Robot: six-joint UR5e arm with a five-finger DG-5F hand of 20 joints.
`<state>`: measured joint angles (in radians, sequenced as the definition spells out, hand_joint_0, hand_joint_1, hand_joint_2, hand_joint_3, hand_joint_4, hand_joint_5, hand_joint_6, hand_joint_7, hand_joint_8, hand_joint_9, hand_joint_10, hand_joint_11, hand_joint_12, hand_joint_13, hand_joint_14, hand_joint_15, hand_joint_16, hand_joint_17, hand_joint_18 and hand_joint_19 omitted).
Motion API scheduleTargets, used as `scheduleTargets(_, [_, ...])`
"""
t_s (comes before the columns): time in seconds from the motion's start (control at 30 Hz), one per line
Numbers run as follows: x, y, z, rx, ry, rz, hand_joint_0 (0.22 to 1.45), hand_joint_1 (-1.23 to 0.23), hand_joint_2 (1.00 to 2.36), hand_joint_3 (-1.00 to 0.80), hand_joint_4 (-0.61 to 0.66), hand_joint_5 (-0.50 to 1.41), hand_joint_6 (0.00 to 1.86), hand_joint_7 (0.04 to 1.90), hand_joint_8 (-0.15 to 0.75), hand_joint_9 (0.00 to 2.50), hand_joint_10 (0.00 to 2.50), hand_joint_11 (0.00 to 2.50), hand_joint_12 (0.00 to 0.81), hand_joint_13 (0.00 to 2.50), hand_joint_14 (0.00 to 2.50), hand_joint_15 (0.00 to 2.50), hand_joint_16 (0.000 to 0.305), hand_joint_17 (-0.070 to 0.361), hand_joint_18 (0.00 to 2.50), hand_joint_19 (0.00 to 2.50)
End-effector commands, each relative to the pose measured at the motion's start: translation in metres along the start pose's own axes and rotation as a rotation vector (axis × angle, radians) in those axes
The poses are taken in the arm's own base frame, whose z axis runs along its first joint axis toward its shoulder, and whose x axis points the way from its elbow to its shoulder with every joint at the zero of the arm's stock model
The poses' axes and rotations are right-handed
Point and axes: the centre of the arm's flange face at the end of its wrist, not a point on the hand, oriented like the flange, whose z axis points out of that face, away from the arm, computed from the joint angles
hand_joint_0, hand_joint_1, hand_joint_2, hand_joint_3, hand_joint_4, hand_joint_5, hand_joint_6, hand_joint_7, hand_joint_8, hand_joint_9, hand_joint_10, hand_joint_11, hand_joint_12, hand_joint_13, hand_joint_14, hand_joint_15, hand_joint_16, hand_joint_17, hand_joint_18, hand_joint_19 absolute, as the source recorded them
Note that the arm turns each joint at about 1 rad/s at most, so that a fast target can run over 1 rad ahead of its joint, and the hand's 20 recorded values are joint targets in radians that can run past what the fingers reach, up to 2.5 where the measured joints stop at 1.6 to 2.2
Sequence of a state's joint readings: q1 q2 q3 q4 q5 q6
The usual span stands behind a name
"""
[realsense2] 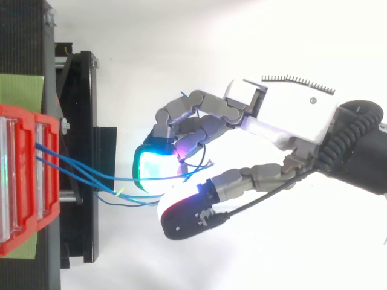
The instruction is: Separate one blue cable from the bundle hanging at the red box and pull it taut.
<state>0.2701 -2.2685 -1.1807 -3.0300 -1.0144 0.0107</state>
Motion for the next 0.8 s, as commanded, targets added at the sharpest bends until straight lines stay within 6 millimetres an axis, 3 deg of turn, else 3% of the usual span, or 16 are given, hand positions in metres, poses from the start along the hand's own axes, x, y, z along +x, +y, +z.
scheduleTargets(0.0, [-0.003,0.006,-0.004,0.008,-0.001,-0.005,0.55,-0.75,1.00,-0.50,-0.04,-0.17,0.90,1.05,0.202,1.00,0.02,1.13,0.356,0.49,0.01,0.32,0.049,0.110,0.43,0.42])
scheduleTargets(0.23, [-0.009,0.020,-0.014,0.033,0.001,-0.020,0.62,-0.73,1.00,-0.50,-0.07,-0.17,0.90,1.11,0.188,1.02,0.02,1.16,0.347,0.50,0.01,0.33,0.047,0.106,0.43,0.42])
scheduleTargets(0.53, [-0.010,0.022,-0.017,0.039,-0.001,-0.024,0.76,-0.89,1.01,-0.44,-0.03,-0.21,0.94,1.05,0.205,0.95,0.02,1.15,0.350,0.52,0.01,0.33,0.048,0.108,0.45,0.38])
scheduleTargets(0.63, [-0.010,0.022,-0.017,0.039,-0.001,-0.024,0.70,-0.91,1.00,-0.50,-0.02,-0.22,0.93,1.01,0.205,0.93,0.02,1.14,0.347,0.51,0.01,0.33,0.048,0.109,0.46,0.38])
scheduleTargets(0.77, [-0.011,0.023,-0.016,0.038,-0.002,-0.023,0.50,-0.80,1.00,-0.50,0.03,-0.22,0.91,0.94,0.246,0.95,0.02,1.13,0.370,0.51,0.01,0.35,0.054,0.120,0.45,0.42])
